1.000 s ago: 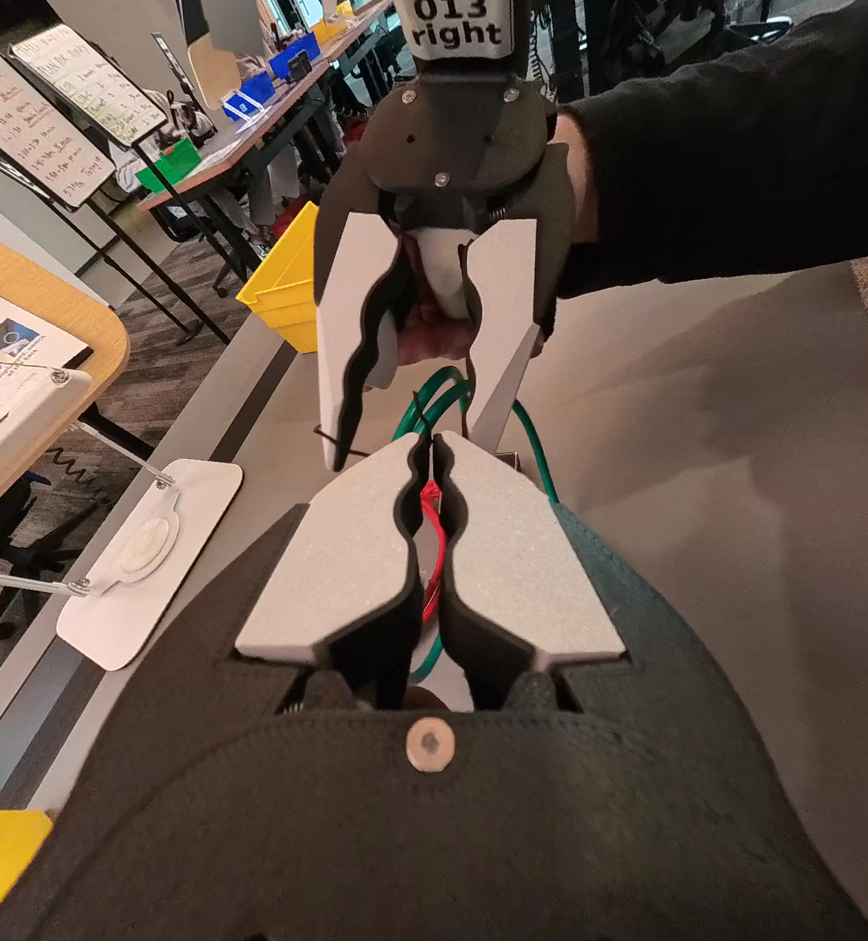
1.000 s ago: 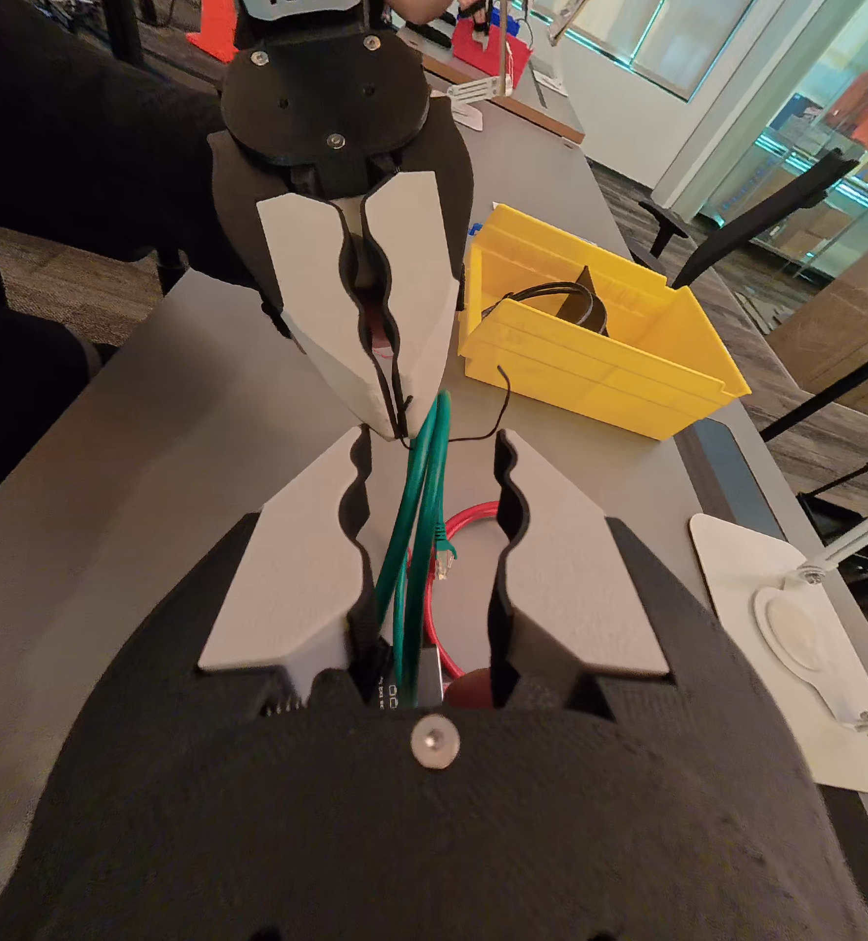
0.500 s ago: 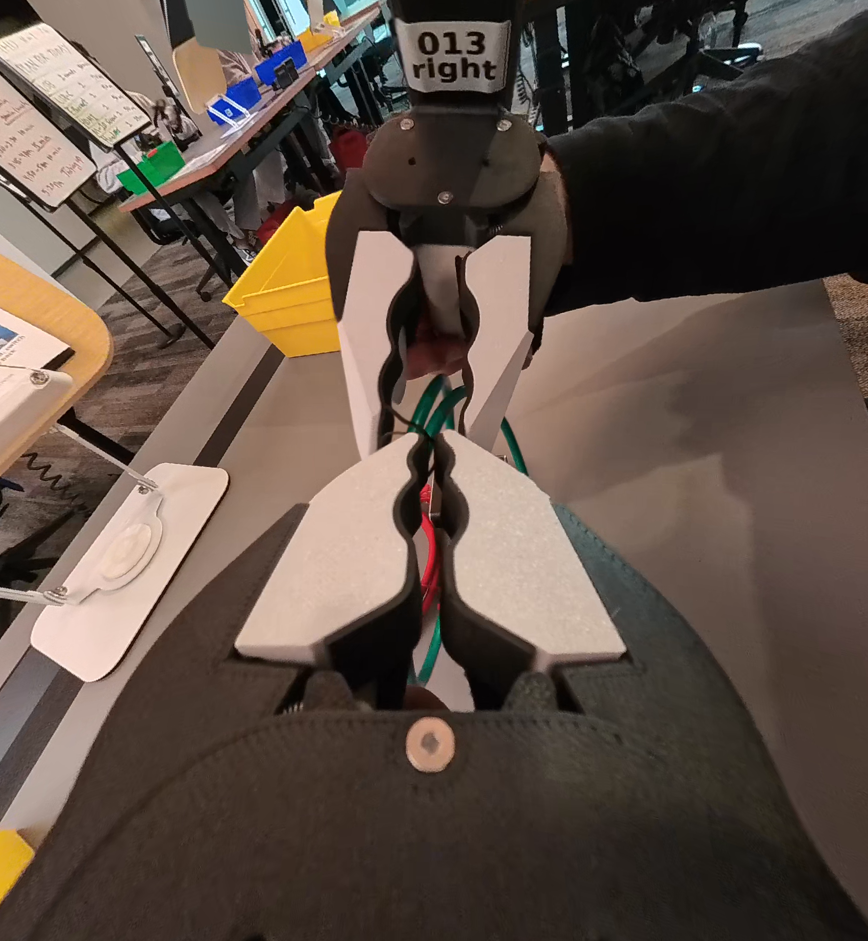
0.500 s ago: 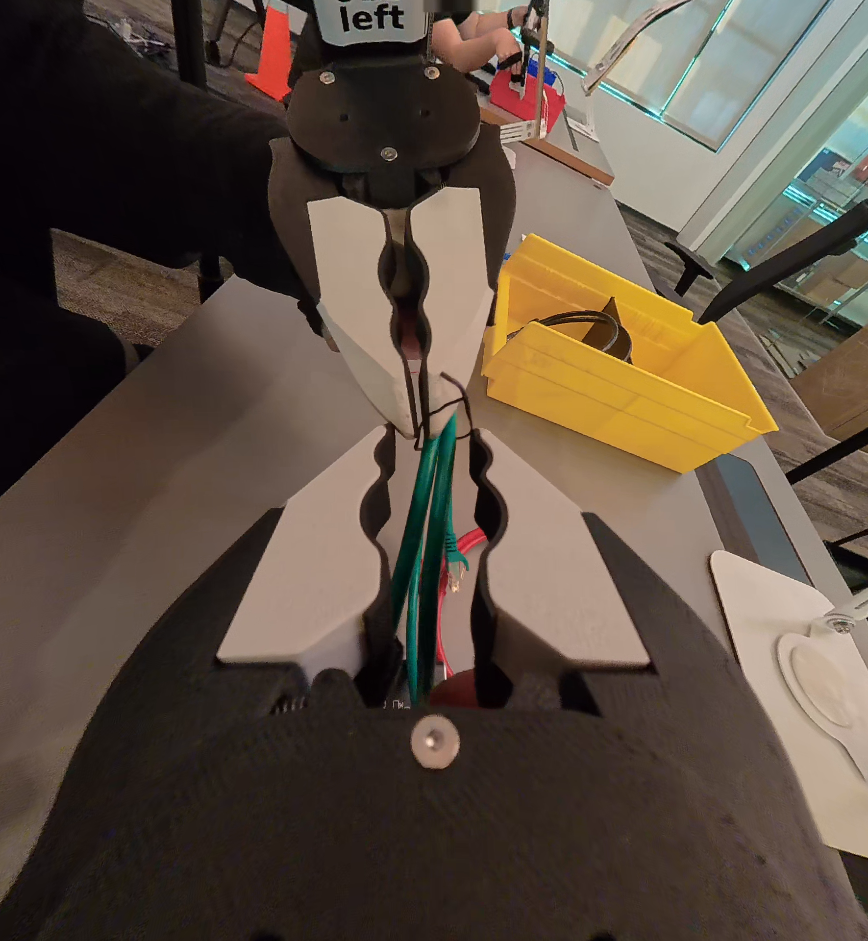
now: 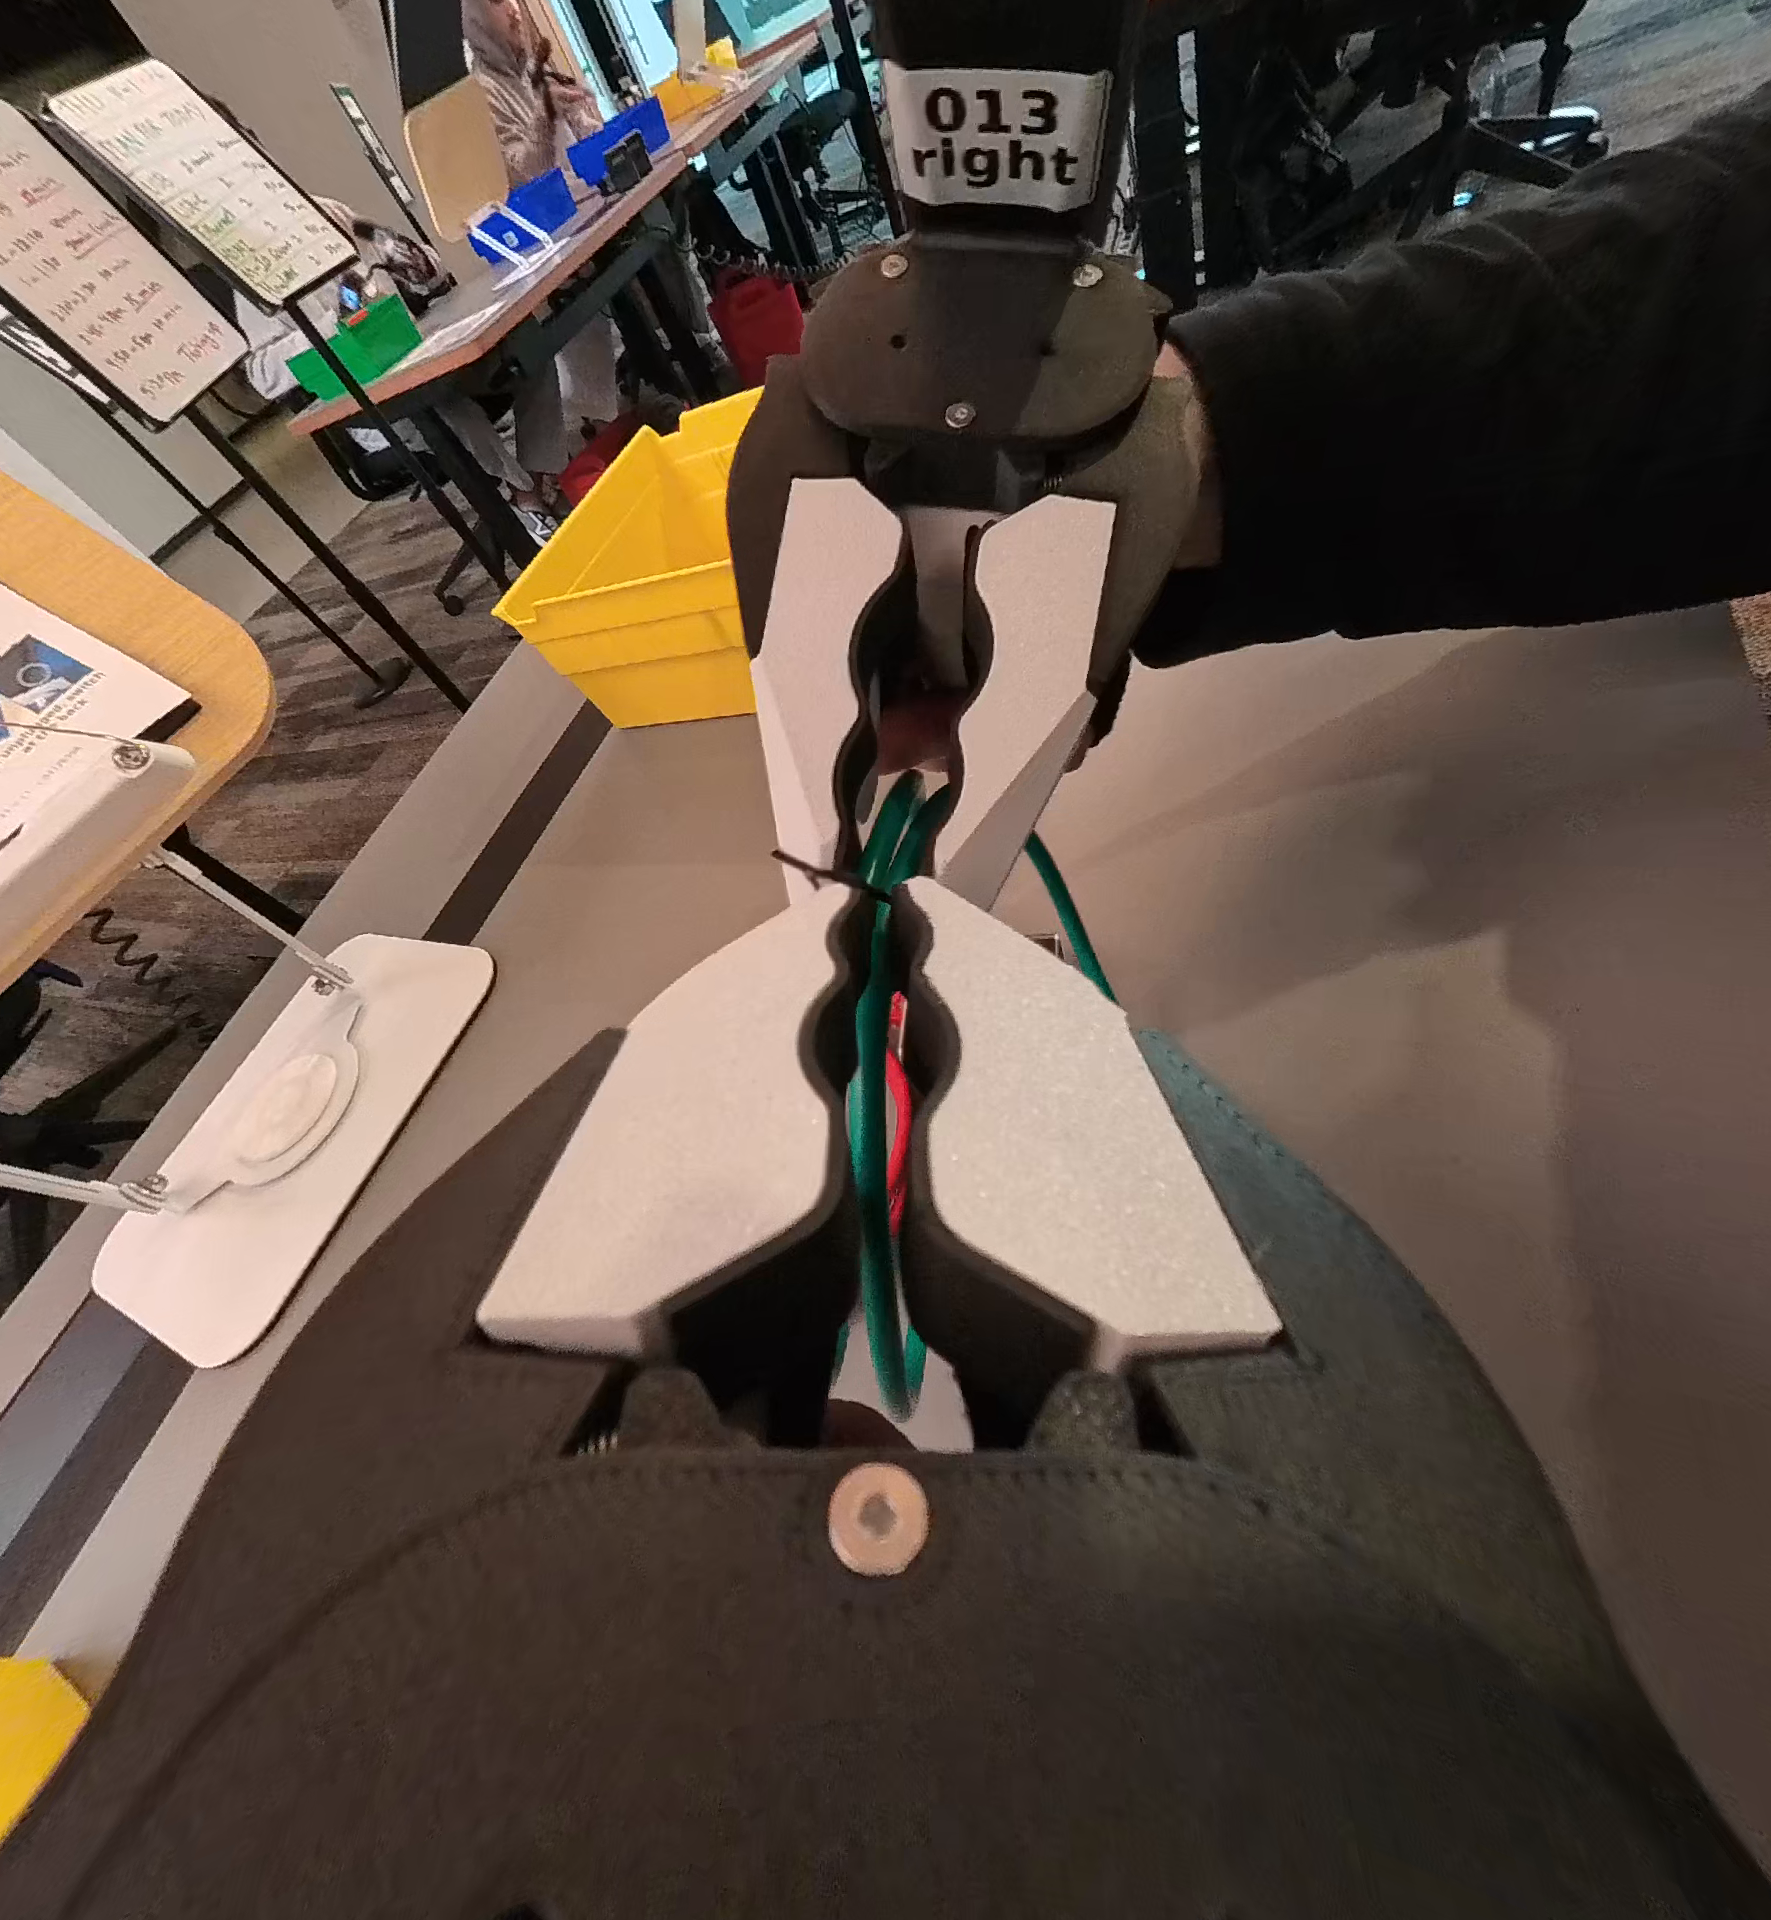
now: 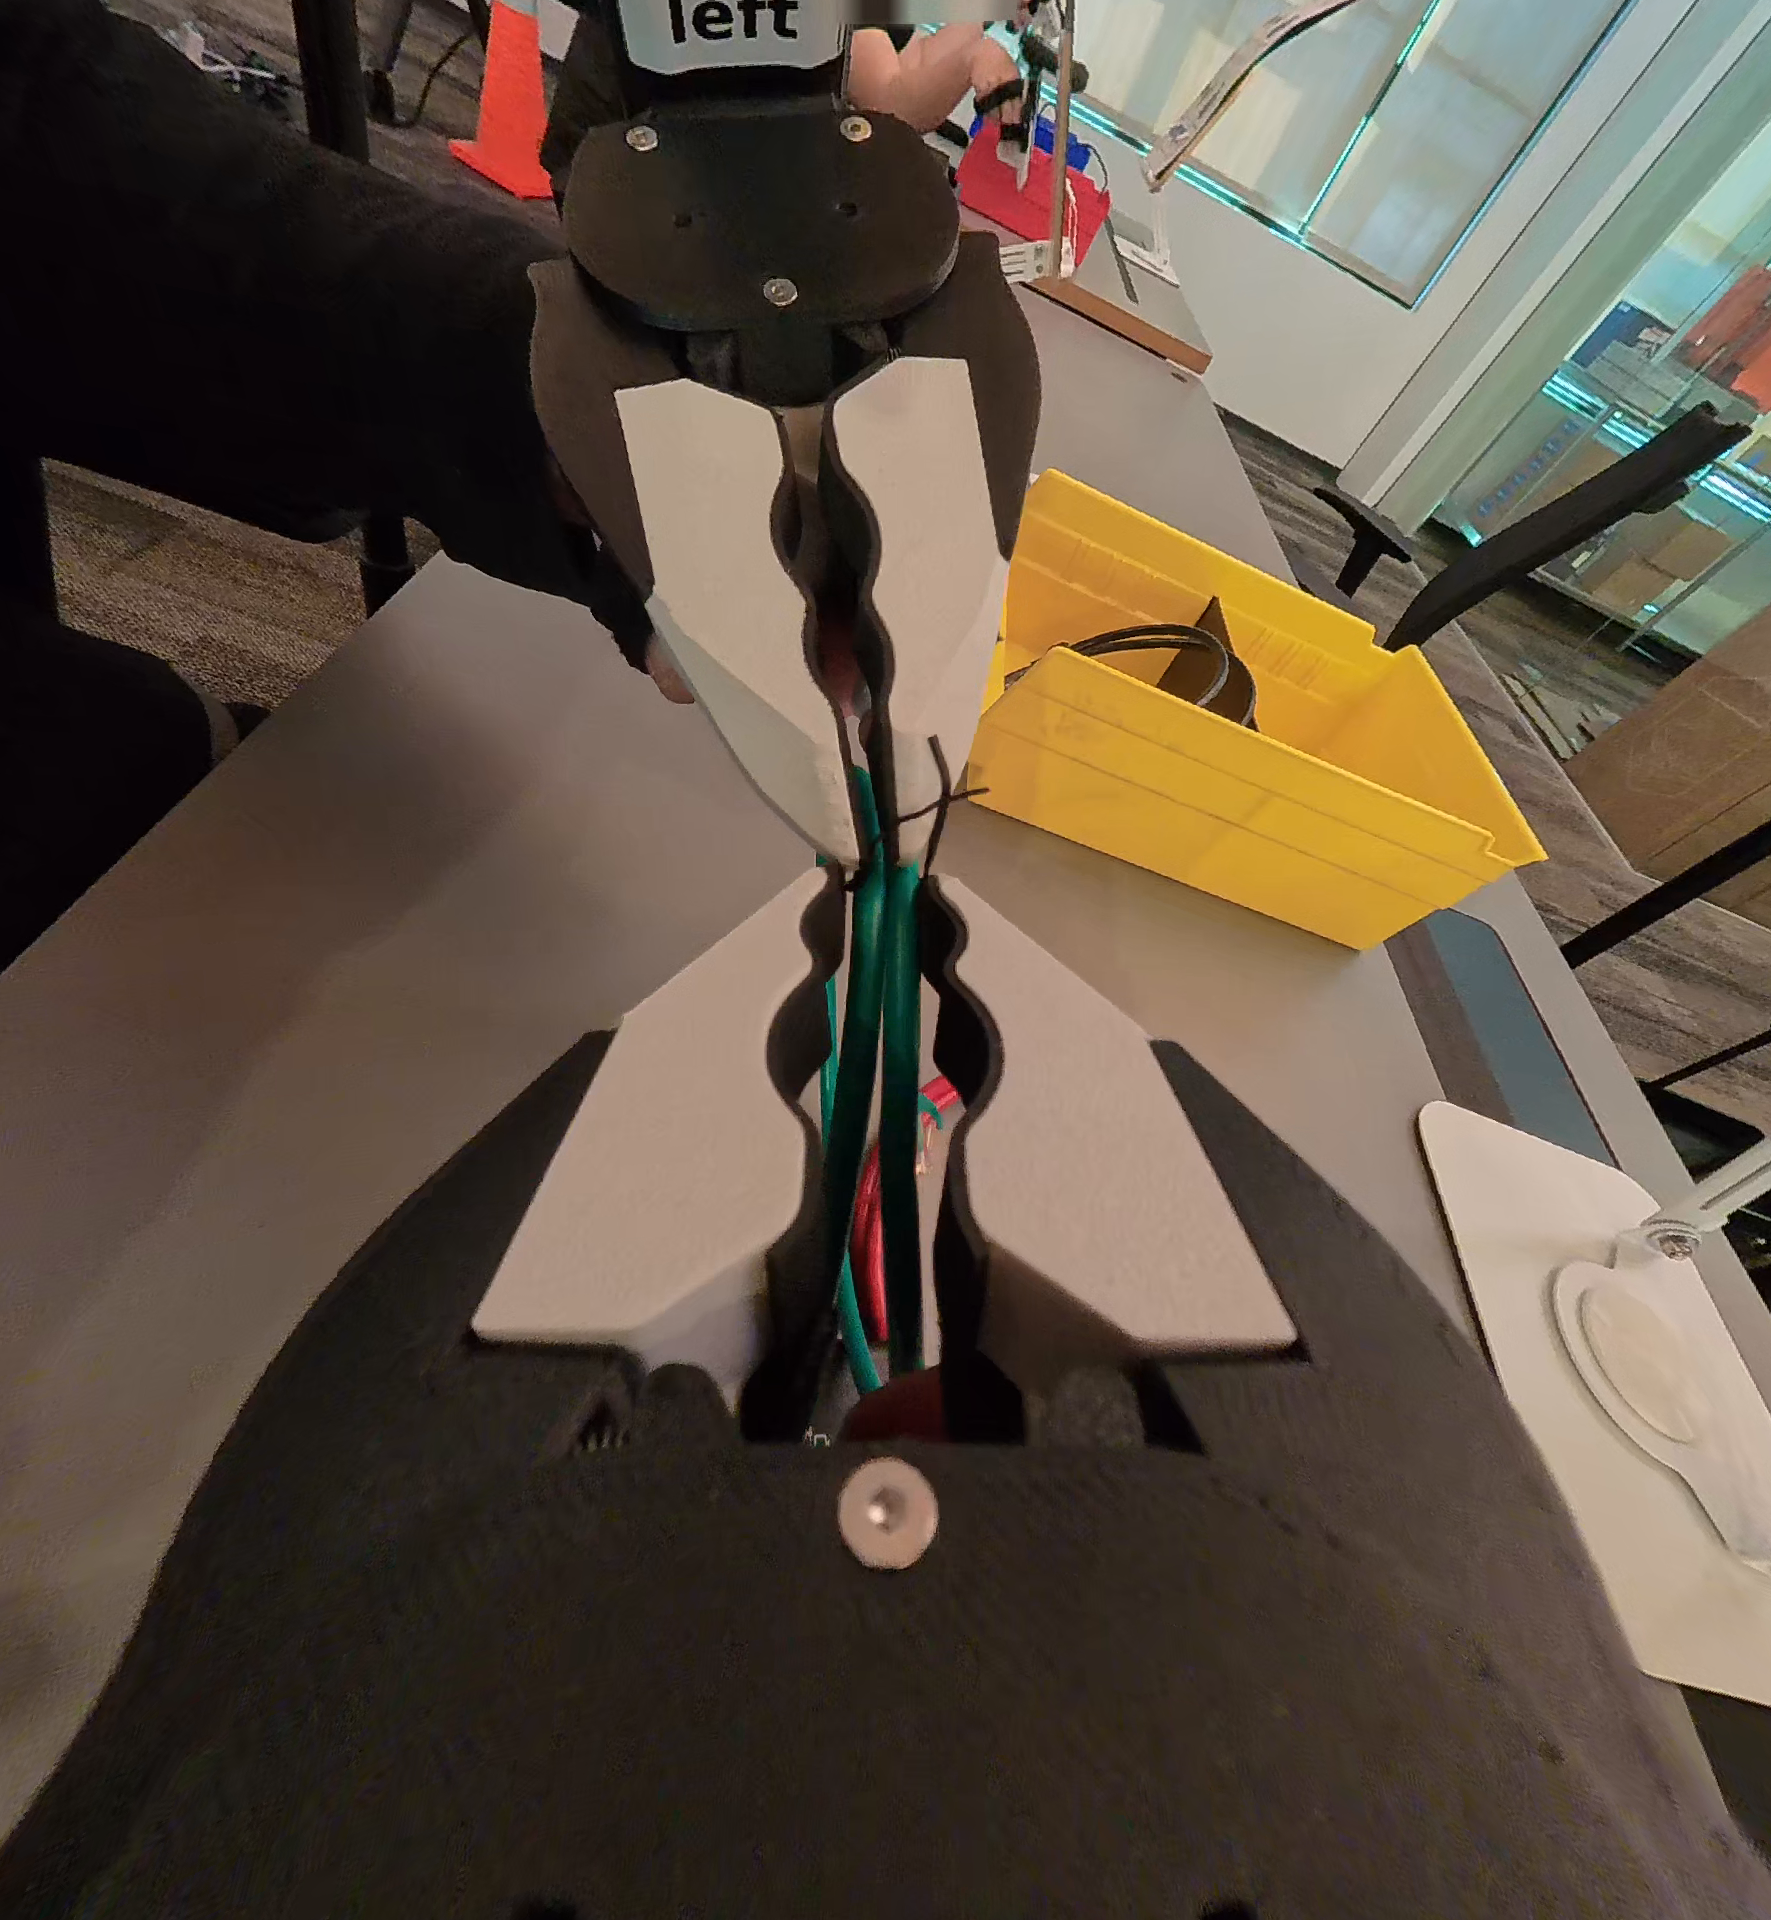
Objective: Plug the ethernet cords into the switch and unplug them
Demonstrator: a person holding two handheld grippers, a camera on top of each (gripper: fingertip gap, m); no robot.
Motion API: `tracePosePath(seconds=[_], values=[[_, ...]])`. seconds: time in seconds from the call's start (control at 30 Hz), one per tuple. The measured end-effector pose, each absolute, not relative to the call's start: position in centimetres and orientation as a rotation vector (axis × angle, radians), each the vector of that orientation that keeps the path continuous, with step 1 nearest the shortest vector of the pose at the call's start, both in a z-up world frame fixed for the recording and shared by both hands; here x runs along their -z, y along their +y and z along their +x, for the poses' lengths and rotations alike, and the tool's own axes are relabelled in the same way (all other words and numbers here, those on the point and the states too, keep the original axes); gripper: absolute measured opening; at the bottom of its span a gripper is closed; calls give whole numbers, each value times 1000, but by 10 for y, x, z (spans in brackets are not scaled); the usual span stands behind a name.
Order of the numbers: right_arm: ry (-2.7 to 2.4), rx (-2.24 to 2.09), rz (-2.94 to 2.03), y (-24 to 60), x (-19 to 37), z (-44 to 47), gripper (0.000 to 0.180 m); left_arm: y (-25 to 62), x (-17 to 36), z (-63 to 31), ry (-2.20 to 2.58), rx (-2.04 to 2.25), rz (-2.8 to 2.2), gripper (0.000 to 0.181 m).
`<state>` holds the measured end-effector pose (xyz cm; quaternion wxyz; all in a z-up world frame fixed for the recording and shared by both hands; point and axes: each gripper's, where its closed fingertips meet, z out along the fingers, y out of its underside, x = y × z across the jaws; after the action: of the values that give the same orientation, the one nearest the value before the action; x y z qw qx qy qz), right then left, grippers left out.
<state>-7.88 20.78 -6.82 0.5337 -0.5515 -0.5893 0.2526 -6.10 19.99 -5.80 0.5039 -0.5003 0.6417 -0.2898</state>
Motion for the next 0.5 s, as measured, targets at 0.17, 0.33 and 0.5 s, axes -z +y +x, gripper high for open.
tracePosePath(seconds=[0.17,0.33,0.5], values=[[-1392,-589,-1325,210,69,-78,10,202,57,-62,1547,671,-1206,6],[-1386,-591,-1328,210,68,-79,9,211,53,-68,1534,599,-1211,12],[-1390,-585,-1333,210,69,-81,9,213,55,-73,1572,528,-1212,14]])
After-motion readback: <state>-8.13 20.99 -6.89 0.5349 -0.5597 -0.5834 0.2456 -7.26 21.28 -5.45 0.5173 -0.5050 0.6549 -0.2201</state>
